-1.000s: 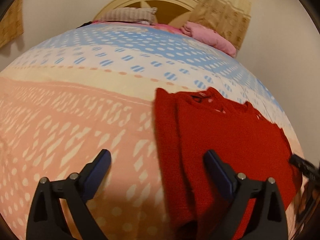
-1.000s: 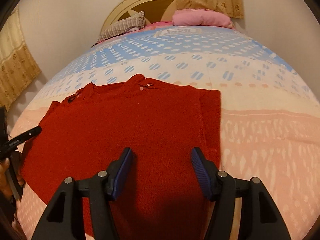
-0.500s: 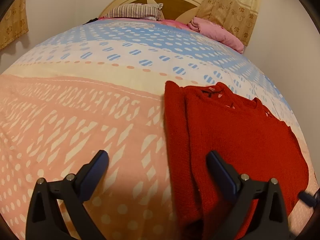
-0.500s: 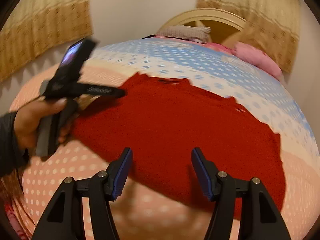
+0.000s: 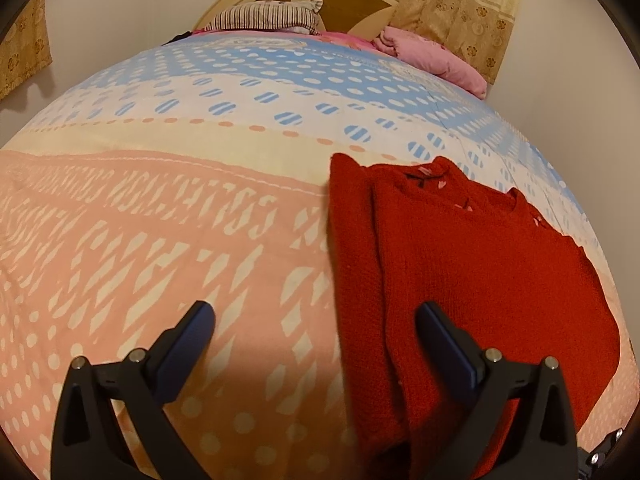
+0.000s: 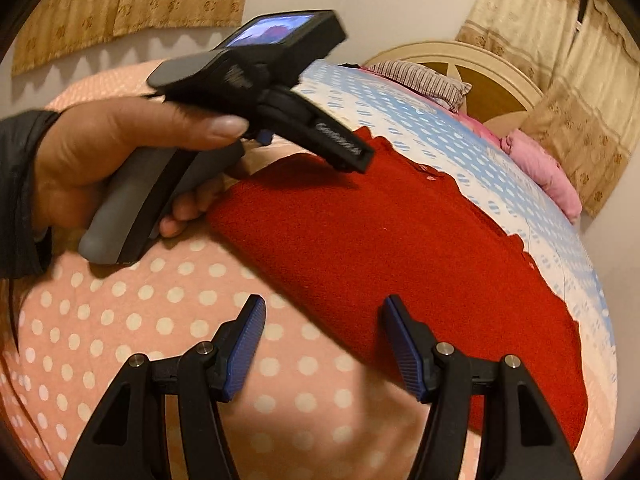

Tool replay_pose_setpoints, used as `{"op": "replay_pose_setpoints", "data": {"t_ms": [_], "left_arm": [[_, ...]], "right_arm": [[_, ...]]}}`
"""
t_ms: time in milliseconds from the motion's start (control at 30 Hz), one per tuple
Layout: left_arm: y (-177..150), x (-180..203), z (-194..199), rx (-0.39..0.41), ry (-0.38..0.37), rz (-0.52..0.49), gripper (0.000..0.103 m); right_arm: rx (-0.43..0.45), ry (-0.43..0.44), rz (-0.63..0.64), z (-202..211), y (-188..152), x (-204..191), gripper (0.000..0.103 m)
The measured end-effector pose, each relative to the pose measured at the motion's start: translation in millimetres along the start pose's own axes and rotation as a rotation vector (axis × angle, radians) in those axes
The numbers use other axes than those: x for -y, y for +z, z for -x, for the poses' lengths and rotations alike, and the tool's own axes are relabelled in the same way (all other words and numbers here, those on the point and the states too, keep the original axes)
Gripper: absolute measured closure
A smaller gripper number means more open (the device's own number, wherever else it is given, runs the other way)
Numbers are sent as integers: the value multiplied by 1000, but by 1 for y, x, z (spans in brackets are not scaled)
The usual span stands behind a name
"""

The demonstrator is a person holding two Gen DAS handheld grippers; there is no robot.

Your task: Fold small clothes

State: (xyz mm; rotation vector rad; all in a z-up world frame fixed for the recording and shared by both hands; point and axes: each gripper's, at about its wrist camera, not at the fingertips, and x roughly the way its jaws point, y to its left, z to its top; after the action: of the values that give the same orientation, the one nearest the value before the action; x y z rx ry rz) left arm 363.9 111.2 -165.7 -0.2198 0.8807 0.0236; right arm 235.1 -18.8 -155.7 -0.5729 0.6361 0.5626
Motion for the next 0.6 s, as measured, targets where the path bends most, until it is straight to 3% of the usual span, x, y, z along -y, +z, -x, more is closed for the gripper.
{"op": "replay_pose_setpoints", "data": {"t_ms": [267,600], "left_arm": [[4,-1,0,12,-28,-1,0],[14,0,0,46,-216,-11,5]], "right_arm": [[12,-32,42,-5,8,-9,41],[13,-82,65,-14,15,-17,41]]}}
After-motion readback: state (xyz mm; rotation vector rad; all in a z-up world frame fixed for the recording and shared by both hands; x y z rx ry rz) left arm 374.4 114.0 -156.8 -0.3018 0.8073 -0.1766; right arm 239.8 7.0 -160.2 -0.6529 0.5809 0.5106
